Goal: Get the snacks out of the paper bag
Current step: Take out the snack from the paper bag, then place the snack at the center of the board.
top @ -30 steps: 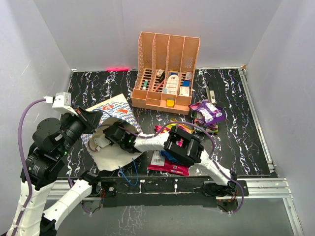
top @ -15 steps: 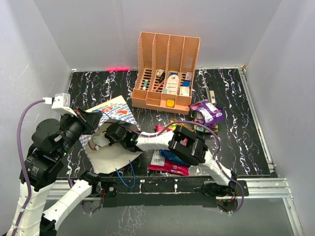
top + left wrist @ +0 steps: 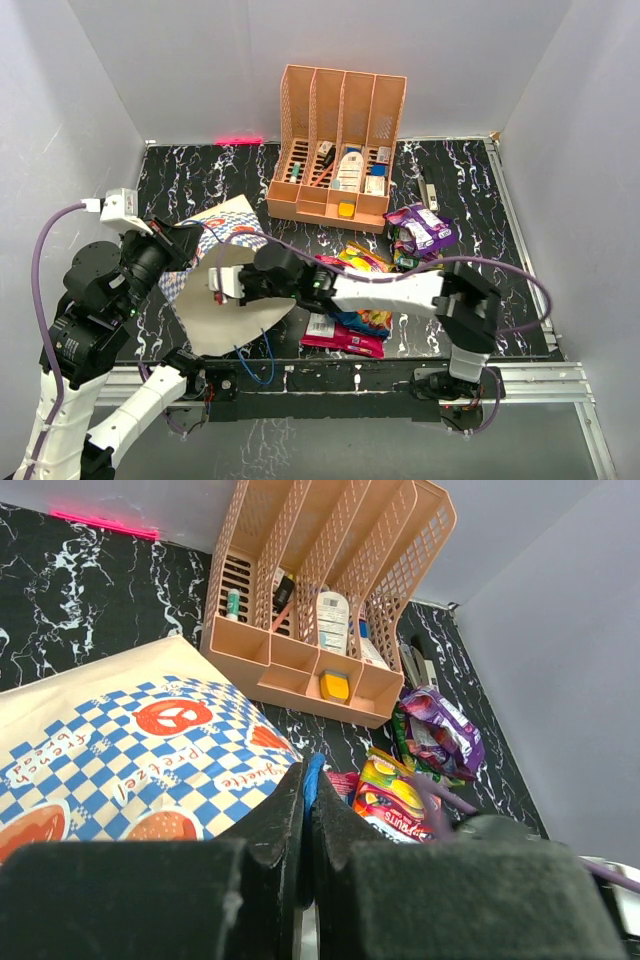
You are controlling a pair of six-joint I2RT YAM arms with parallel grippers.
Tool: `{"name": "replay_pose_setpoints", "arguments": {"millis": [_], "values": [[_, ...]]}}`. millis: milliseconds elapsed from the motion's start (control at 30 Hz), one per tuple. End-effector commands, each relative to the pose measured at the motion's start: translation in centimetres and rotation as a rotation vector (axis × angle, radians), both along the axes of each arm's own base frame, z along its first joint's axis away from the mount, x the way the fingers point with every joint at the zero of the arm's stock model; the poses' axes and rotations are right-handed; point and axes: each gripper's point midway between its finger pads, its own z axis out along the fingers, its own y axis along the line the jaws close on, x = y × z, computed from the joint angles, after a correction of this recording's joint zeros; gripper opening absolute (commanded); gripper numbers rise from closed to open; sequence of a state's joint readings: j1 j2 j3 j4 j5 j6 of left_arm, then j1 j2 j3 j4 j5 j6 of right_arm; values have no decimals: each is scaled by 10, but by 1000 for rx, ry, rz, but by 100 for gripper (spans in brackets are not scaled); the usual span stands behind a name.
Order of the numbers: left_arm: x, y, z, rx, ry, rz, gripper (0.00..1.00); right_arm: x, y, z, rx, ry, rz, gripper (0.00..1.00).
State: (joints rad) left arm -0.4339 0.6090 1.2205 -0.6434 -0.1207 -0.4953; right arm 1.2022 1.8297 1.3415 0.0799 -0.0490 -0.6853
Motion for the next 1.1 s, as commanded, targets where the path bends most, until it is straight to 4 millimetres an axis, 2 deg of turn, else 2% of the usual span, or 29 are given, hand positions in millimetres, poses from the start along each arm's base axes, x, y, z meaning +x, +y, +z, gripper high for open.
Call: {"name": "replay_pose_setpoints", "arguments": {"millis": [0,67,133,300,400,467,633,700,767,867,1067], "values": [[3,3,12,-21,-36,23,0,-61,-18,57,184,166,191,7],[5,1,12,-24,-37,19,0,-73,-30,73,220,213,207,7],[7,0,11,-25,-37,18,0,-77,-44,88,249,248,177,7],[12,-2,7,-17,-22,24,0,-70,-91,131,351,262,21,7],[14,-1,6,-14,-21,29,0,-64,-121,149,385,286,-92,7],[15,0,6,-11,-18,35,0,-56,-143,155,391,303,-199,7],[17,2,3,2,-15,51,0,-22,-206,147,350,345,-611,7],[18,2,3,8,-14,54,0,-17,-229,126,225,366,-738,7],[19,2,4,11,-14,53,0,-11,-243,112,124,391,-858,7],[20,2,5,16,-15,50,0,-14,-256,96,-26,433,-933,7],[19,3,7,22,-21,50,0,-15,-264,75,-237,434,-1021,7]]}}
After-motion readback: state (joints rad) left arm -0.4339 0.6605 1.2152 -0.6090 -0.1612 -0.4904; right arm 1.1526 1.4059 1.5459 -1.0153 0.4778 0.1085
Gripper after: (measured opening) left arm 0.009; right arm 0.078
